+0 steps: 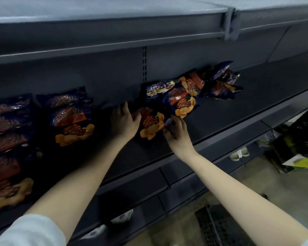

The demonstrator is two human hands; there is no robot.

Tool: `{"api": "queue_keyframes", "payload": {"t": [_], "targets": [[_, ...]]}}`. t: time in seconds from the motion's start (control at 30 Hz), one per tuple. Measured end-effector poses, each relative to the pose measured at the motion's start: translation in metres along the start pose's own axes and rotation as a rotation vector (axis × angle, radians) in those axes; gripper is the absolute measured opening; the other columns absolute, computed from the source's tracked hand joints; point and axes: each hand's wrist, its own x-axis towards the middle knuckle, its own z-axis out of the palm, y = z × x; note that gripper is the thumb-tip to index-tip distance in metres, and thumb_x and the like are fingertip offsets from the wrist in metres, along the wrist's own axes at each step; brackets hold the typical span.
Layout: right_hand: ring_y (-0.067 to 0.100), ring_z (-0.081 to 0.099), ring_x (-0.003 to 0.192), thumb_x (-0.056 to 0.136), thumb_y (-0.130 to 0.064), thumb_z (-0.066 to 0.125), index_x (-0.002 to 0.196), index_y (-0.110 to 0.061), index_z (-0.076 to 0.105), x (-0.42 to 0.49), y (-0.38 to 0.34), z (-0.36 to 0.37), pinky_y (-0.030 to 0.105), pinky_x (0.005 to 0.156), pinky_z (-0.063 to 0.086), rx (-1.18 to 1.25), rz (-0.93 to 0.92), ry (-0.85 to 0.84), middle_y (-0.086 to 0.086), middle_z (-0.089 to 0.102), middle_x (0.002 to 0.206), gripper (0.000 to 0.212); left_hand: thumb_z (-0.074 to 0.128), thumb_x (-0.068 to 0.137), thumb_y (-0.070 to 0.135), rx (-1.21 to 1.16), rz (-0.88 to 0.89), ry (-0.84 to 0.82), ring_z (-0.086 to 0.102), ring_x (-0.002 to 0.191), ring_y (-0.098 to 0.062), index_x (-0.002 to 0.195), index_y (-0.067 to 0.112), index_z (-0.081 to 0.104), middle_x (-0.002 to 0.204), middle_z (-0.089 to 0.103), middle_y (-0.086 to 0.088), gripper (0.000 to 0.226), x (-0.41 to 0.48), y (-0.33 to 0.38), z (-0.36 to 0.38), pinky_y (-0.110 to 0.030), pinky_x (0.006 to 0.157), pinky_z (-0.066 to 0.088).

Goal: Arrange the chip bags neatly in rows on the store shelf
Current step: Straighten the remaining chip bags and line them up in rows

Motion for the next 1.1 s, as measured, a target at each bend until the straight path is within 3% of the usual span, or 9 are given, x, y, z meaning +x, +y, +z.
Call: {"api": "queue_keyframes", "payload": {"t": [0.17,0.23,0.37,0.43,0.53,0.6,0.8,0.93,1.1], "targets": [[0.012,0.046,0.115,0.087,-0.041,0.055,0.137,-0.025,0.03,0.018,0.016,0.005,0.029,0.093,0.04,0.155,0.117,-0.082,0.0,0.039,0.131,0.058,0.034,0.093,0.055,0.025,-0.04,-0.155,0.025,0.138,-0.034,0.148,0.012,0.015,0.153,0.023,-0.016,0.073,0.001,0.005,0.013,-0.046,0.113,0.022],[0.016,0.048,0.119,0.09,-0.038,0.056,0.146,-0.026,0.02,0.024,0.021,0.006,0.032,0.097,0.042,0.269,0.218,-0.114,-0.003,0.044,0.134,0.067,0.034,0.093,0.057,0.037,-0.029,-0.177,0.028,0.136,-0.035,0.148,0.013,0.015,0.151,0.027,-0.016,0.073,-0.007,0.01,0.02,-0.046,0.112,0.025],[0.016,0.053,0.119,0.088,-0.032,0.061,0.149,-0.03,0.014,0.034,0.022,0.009,0.038,0.095,0.05,0.502,0.316,-0.094,-0.006,0.047,0.138,0.077,0.035,0.093,0.054,0.091,-0.028,-0.098,0.03,0.134,-0.036,0.148,0.013,0.016,0.148,0.03,-0.018,0.071,-0.019,0.021,0.023,-0.044,0.111,0.024],[0.019,0.049,0.127,0.078,-0.041,0.066,0.148,-0.033,0.01,0.036,0.021,0.012,0.046,0.102,0.045,0.484,0.305,-0.081,-0.002,0.045,0.144,0.09,0.037,0.094,0.052,0.073,-0.046,-0.077,0.031,0.133,-0.036,0.147,0.012,0.017,0.147,0.032,-0.019,0.07,-0.023,0.024,0.02,-0.042,0.109,0.025],[0.018,0.043,0.132,0.079,-0.029,0.069,0.15,-0.034,0.002,0.039,0.018,0.017,0.046,0.11,0.036,0.513,0.257,-0.108,0.0,0.044,0.146,0.098,0.043,0.092,0.049,-0.003,-0.036,0.032,0.038,0.126,-0.038,0.145,0.012,0.023,0.14,0.038,-0.021,0.068,-0.032,0.02,0.015,-0.042,0.105,0.033],[0.016,0.043,0.131,0.07,-0.033,0.073,0.149,-0.036,0.007,0.043,0.011,0.021,0.047,0.11,0.035,0.552,0.222,-0.16,-0.001,0.045,0.144,0.103,0.048,0.092,0.045,-0.077,-0.037,0.121,0.041,0.123,-0.036,0.143,0.01,0.026,0.136,0.041,-0.021,0.066,-0.038,0.016,0.005,-0.04,0.102,0.036],[0.014,0.06,0.105,0.083,-0.001,0.064,0.135,-0.022,0.037,0.055,-0.033,0.039,0.035,0.093,0.051,0.577,-0.004,-0.327,-0.003,0.063,0.111,0.062,0.053,0.091,0.038,-0.228,-0.054,0.29,0.039,0.129,-0.026,0.145,0.012,0.02,0.143,0.034,-0.015,0.069,-0.059,-0.008,-0.045,-0.03,0.101,0.034],[0.008,0.058,0.106,0.08,0.003,0.067,0.127,-0.021,0.043,0.06,-0.058,0.049,0.027,0.092,0.048,0.491,-0.153,-0.425,-0.007,0.061,0.111,0.057,0.057,0.088,0.04,-0.214,-0.085,0.38,0.028,0.137,-0.023,0.148,0.014,0.016,0.147,0.027,-0.012,0.076,-0.069,-0.035,-0.084,-0.029,0.109,0.025],[0.008,0.056,0.104,0.08,0.005,0.066,0.11,-0.029,0.045,0.055,-0.084,0.067,0.029,0.091,0.046,0.395,-0.23,-0.583,-0.007,0.058,0.106,0.05,0.063,0.082,0.047,-0.409,-0.141,0.195,0.027,0.138,-0.015,0.149,0.025,0.01,0.152,0.026,0.0,0.088,-0.078,-0.057,-0.131,-0.035,0.115,0.023]]}}
